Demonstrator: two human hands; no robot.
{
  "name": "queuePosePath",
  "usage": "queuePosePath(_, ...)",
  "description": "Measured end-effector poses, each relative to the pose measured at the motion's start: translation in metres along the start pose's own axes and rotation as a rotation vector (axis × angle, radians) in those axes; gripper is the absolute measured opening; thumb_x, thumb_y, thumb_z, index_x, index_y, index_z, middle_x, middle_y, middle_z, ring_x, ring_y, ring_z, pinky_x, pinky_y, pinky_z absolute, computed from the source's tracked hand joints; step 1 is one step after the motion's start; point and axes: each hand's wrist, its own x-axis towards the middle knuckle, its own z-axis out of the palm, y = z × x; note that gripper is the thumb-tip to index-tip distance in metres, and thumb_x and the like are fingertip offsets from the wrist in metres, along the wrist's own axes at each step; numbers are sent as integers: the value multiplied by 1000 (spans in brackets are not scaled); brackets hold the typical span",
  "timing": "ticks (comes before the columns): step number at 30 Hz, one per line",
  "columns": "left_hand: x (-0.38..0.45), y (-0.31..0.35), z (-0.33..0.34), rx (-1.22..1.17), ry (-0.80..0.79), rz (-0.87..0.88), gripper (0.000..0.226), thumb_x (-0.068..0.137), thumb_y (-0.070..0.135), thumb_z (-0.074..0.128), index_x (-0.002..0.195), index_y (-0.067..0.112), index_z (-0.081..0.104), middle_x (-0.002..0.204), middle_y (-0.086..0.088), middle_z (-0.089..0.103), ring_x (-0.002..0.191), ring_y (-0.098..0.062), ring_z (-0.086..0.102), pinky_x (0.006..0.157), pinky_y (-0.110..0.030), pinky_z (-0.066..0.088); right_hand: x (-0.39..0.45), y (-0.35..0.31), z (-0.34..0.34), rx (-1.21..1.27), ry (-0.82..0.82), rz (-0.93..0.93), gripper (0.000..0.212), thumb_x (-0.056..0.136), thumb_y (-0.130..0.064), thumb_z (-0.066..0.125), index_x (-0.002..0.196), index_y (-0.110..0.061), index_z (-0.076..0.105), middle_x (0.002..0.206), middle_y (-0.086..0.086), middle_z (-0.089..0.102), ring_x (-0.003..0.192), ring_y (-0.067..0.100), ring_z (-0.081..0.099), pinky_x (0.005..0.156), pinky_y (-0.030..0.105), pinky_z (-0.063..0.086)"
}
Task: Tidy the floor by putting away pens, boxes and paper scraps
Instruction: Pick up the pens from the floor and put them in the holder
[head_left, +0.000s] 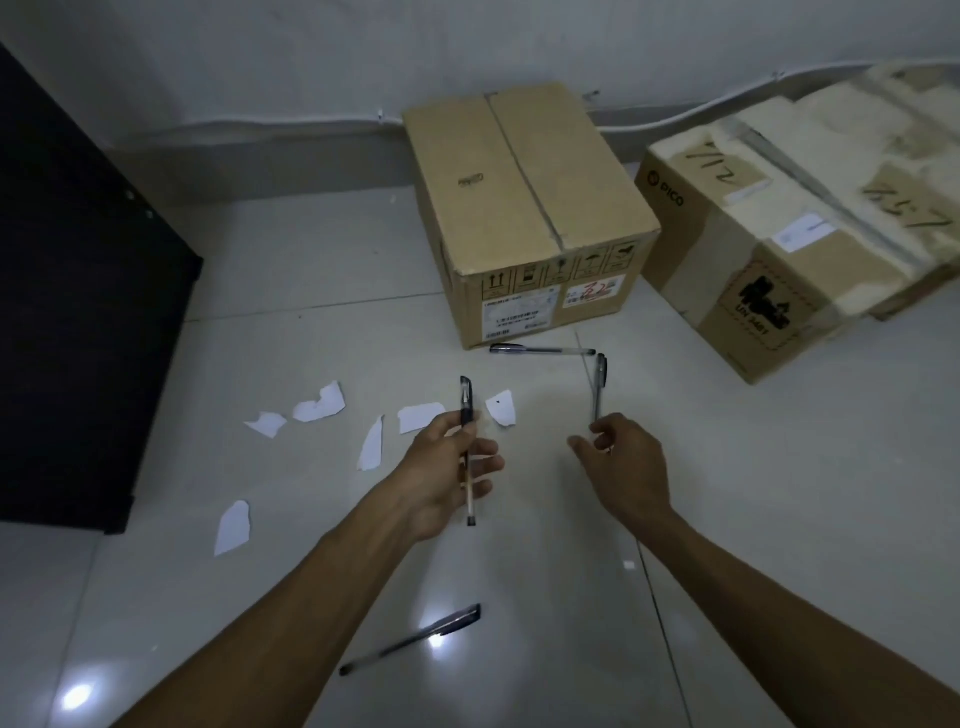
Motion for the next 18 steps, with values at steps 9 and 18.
queuePosePath(9,-13,-5,-20,3,2,-18,15,100,15,44,101,13,58,69,-3,55,52,-12,47,51,-24,36,10,10,8,-141,3,106,23,87,-18,60,101,1,60,98,20,66,86,35,63,70,33,47)
queuePosePath(18,-18,-3,-13,-58,61,-15,16,101,14,38,99,13,54,76,-6,61,57,-15,52,55,-26,37,-33,-11,2,337,-177,278,6,73,-9,70,78,-11,67,68,11,69,56,23,64,59,41,60)
